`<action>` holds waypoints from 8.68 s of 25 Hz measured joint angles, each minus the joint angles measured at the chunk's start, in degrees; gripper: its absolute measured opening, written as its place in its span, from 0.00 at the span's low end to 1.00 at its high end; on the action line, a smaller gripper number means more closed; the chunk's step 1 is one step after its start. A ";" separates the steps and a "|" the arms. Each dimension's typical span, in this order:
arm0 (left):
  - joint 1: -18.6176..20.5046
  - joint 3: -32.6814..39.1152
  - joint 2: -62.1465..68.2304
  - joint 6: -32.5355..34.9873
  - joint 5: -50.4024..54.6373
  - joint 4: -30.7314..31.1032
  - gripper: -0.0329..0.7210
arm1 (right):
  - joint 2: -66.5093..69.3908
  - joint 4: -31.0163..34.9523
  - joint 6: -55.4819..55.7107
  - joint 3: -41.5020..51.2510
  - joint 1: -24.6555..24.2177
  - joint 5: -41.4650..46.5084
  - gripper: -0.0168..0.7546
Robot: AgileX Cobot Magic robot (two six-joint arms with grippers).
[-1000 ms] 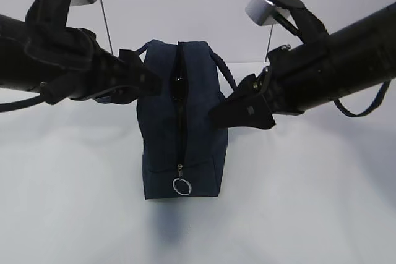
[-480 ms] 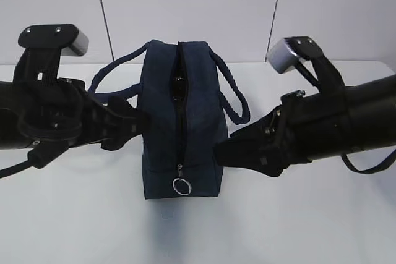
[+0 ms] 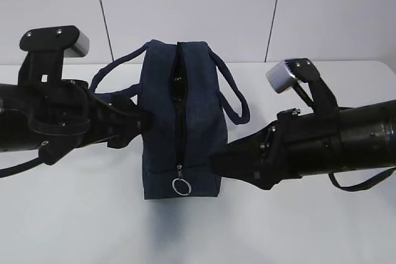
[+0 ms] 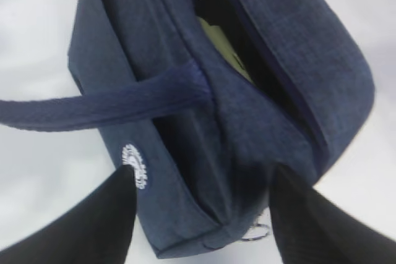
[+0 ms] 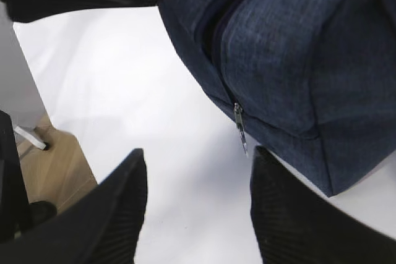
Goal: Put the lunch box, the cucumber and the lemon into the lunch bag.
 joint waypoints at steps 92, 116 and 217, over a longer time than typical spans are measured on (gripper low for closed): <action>-0.84 0.00 0.46 0.00 3.41 -4.22 0.03 | 24.59 8.68 -38.70 -6.02 0.00 8.95 0.53; -0.84 0.00 0.46 0.00 3.21 -3.90 0.03 | 27.95 8.83 -39.77 -10.01 2.57 7.69 0.53; -0.84 0.00 0.46 0.00 5.81 -3.26 0.03 | 34.53 8.83 -38.11 -15.97 3.86 9.26 0.03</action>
